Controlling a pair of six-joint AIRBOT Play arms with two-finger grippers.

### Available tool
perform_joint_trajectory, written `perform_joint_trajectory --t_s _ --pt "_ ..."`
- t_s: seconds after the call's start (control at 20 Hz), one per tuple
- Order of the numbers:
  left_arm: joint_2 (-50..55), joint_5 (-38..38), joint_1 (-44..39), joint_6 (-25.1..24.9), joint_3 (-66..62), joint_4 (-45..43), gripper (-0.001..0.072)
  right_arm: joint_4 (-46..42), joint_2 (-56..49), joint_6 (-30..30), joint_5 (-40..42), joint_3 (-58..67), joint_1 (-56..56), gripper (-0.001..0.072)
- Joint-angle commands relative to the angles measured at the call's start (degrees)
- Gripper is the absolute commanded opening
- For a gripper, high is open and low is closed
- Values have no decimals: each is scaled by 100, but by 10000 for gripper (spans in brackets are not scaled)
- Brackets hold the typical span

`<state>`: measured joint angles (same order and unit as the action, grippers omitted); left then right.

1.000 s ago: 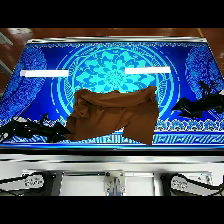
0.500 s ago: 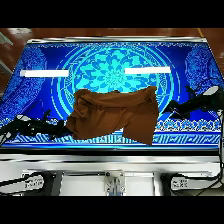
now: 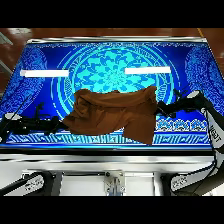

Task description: Fold the shirts.

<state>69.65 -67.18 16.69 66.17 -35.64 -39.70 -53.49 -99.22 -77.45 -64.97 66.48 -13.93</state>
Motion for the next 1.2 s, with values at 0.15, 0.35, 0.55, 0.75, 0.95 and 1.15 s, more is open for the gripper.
perform_joint_trajectory --t_s 0.15,0.35,0.55,0.75,0.95,1.15 --pt "-404 -122 9 264 -1851 -850 38 79 761 898 -229 686 72 58" --pt "-890 -125 7 437 -4848 -734 39 203 2551 1113 -63 2017 70 59" --pt "-1250 234 9 466 -8076 -691 39 92 4577 960 1475 3104 72 58" --pt "-2000 946 9 1126 -8850 -857 39 -944 6037 236 2076 3543 70 58" --pt "-2898 855 9 1453 -8251 -1547 40 -1862 6907 -20 1099 3543 72 59" --pt "-3147 -619 9 1469 -8030 -1845 40 -2363 7079 -170 466 3543 72 59"
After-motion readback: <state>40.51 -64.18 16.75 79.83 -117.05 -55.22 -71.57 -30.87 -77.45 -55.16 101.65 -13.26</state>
